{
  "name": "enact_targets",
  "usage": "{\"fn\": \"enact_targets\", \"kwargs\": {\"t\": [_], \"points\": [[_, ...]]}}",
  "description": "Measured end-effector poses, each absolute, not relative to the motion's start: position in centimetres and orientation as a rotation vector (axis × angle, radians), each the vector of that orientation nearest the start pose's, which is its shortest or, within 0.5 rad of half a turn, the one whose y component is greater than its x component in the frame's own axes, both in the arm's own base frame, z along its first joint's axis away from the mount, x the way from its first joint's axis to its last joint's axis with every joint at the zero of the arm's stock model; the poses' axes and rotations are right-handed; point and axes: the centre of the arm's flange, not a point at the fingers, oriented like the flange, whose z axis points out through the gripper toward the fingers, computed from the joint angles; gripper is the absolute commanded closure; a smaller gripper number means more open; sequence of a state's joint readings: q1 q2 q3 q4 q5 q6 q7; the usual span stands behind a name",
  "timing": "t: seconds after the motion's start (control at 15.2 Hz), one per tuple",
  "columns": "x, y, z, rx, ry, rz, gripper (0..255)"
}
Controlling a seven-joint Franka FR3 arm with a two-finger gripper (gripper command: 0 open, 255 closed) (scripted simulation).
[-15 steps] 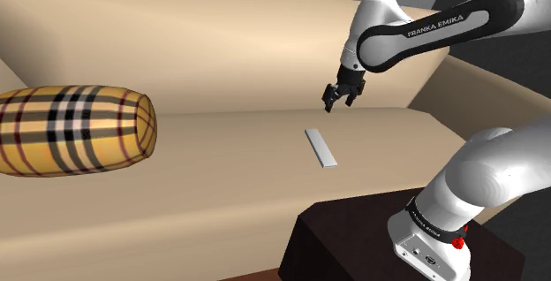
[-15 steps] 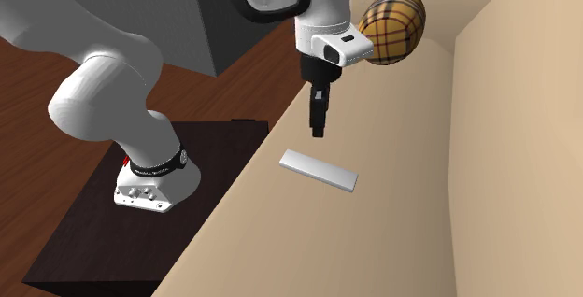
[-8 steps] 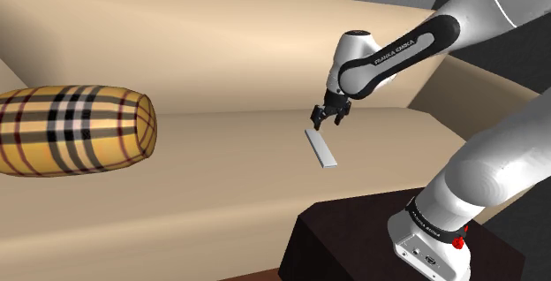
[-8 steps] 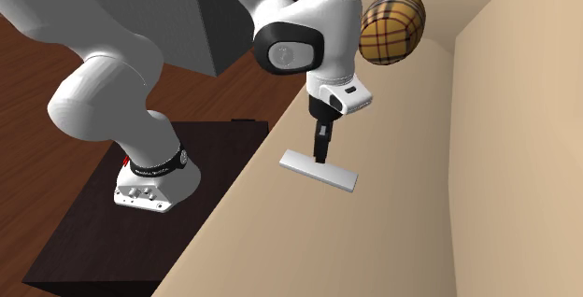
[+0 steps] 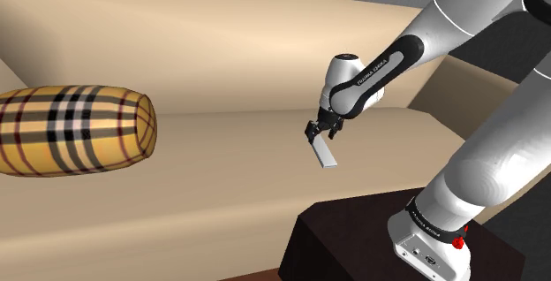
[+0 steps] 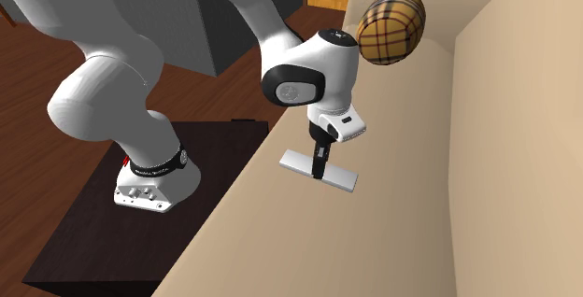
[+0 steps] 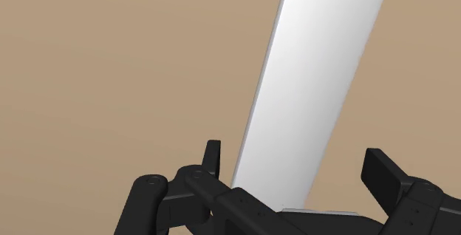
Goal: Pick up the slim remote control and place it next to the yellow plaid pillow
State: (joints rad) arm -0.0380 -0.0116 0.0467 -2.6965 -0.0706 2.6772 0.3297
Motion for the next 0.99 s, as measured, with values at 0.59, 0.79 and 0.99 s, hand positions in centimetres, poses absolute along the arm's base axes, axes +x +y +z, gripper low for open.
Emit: {"fn": "enact_targets", "kwargs": {"t": [0.59, 0.79, 0.99], "points": [[40.9, 0.5, 20.9, -3.148, 0.408, 0.003, 0], [40.9, 0.5, 20.9, -3.148, 0.409, 0.002, 255], [40.9, 0.5, 20.9, -3.148, 0.409, 0.002, 255]]}}
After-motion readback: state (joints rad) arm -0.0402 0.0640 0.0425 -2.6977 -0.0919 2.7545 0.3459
